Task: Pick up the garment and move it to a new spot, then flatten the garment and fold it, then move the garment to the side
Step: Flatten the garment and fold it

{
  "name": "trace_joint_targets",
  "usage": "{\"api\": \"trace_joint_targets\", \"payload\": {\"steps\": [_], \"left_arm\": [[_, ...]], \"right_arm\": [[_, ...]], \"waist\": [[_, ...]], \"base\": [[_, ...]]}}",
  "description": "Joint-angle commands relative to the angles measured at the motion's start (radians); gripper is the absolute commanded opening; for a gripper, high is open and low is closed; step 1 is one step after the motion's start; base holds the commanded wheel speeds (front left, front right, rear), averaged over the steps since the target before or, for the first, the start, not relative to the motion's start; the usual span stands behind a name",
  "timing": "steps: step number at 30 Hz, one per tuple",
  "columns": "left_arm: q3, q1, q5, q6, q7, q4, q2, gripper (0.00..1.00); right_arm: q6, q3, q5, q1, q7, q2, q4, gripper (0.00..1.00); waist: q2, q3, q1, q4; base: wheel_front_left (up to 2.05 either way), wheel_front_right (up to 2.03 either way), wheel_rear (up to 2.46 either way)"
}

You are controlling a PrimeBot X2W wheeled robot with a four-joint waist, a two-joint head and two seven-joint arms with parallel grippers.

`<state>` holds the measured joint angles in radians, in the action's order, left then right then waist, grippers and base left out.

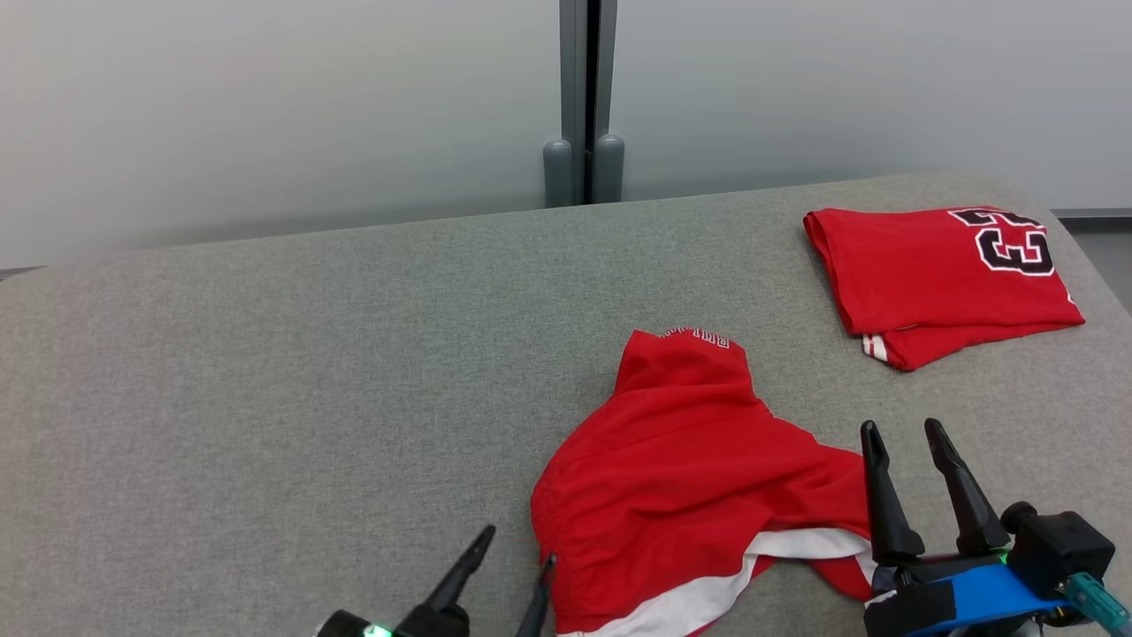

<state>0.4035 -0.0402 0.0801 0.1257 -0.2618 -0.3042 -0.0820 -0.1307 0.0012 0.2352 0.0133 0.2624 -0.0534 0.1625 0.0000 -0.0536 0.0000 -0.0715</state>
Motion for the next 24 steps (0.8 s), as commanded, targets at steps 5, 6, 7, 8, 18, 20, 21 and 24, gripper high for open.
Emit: {"api": "trace_joint_targets", "payload": {"steps": [5, 6, 7, 8, 18, 20, 21, 24], "left_arm": [[0.143, 0.024, 0.080, 0.007, -0.004, -0.068, -0.050, 1.00], [0.166, 0.030, 0.094, 0.004, -0.004, -0.085, -0.058, 1.00], [0.187, 0.037, 0.110, 0.005, -0.004, -0.098, -0.062, 1.00], [0.204, 0.043, 0.126, 0.005, -0.004, -0.111, -0.066, 1.00], [0.325, 0.108, 0.219, 0.005, -0.004, -0.206, -0.080, 1.00], [0.330, 0.126, 0.228, 0.004, -0.004, -0.227, -0.077, 1.00], [0.323, 0.134, 0.233, 0.004, -0.004, -0.239, -0.074, 0.55], [0.288, 0.164, 0.232, 0.004, -0.004, -0.270, -0.076, 0.00]], "right_arm": [[0.000, 0.001, 0.012, 0.010, 0.003, -0.006, 0.003, 1.00], [0.000, 0.001, 0.014, 0.012, 0.003, -0.006, 0.004, 1.00], [0.000, 0.000, 0.016, 0.013, 0.003, -0.006, 0.005, 1.00], [0.000, 0.001, 0.018, 0.016, 0.003, -0.006, 0.005, 1.00], [0.000, 0.010, 0.024, 0.024, 0.003, -0.004, 0.010, 1.00], [0.000, 0.012, 0.024, 0.026, 0.003, -0.004, 0.012, 1.00], [0.000, 0.015, 0.025, 0.026, 0.003, -0.004, 0.015, 1.00], [0.000, 0.013, 0.024, 0.027, 0.003, -0.006, 0.026, 1.00]], "waist": [[0.0000, -0.014, 0.0000, -0.009], [0.0000, -0.017, 0.0000, -0.011], [0.0000, -0.019, 0.0000, -0.012], [0.0000, -0.021, 0.0000, -0.015], [0.0000, -0.036, 0.0000, -0.027], [0.0000, -0.041, 0.0000, -0.028], [0.0000, -0.043, 0.0000, -0.028], [0.0000, -0.048, 0.0000, -0.026]], "base": [[0.00, 0.00, 0.00], [0.00, 0.00, 0.00], [0.00, 0.00, 0.00], [0.00, 0.00, 0.00], [0.00, 0.00, 0.00], [0.00, 0.00, 0.00], [0.00, 0.00, 0.00], [0.00, 0.00, 0.00]]}}
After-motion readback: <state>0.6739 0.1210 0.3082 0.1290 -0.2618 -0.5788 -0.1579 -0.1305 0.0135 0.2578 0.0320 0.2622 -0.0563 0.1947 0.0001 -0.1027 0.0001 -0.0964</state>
